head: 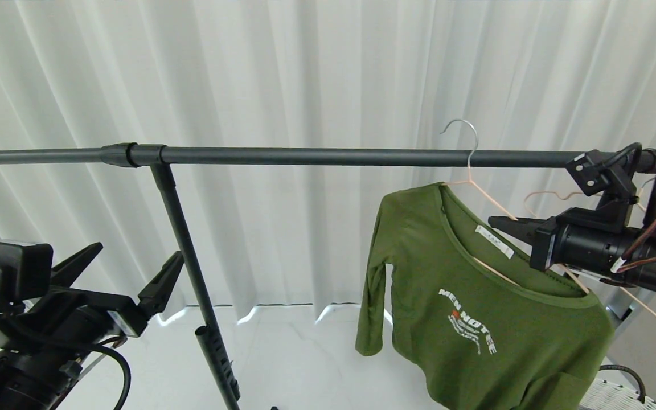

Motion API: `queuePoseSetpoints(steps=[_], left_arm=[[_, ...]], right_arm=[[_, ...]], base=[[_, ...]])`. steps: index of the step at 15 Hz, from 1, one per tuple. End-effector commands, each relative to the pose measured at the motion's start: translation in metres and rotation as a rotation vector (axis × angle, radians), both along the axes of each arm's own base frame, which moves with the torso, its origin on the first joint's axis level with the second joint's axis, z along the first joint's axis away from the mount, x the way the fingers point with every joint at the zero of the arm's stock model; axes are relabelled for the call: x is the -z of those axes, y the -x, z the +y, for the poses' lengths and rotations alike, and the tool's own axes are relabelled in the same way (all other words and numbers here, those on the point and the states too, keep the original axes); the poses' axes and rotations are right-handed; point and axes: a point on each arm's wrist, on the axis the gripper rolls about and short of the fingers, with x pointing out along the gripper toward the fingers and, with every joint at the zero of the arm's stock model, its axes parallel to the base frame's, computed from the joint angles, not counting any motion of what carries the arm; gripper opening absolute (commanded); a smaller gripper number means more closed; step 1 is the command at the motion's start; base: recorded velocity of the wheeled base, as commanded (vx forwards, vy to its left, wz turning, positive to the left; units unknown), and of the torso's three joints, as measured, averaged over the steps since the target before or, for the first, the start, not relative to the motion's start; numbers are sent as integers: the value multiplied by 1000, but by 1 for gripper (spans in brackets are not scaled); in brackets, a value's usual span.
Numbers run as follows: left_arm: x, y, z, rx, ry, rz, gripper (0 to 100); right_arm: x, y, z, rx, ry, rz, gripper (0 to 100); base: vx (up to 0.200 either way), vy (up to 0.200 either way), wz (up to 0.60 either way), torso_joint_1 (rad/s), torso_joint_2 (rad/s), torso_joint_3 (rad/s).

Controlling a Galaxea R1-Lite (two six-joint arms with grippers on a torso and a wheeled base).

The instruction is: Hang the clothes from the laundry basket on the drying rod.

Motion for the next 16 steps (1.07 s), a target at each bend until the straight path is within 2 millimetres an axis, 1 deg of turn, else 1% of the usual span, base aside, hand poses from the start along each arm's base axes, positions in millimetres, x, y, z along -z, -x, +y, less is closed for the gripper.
queuePoseSetpoints(steps=[1, 6, 13, 14, 16], left_arm=[[0, 0, 0, 0, 1, -3, 100], [-1, 1, 0, 0, 1, -5, 100], [0, 0, 0, 0, 0, 0, 100], [0, 0, 0, 0, 0, 0, 100], [0, 0, 0, 0, 0, 0, 100]], right_arm=[[7, -3, 3, -6, 9, 25, 0], [14, 6, 9, -38, 18, 48, 0], [9, 7, 9, -43, 6, 10, 0], [8, 7, 9, -43, 5, 7, 100], [8, 7, 8, -37, 4, 10, 100]], base=[[0, 0, 0, 0, 0, 0], [0, 0, 0, 0, 0, 0], [0, 0, 0, 0, 0, 0], [0, 0, 0, 0, 0, 0], [0, 0, 0, 0, 0, 0]])
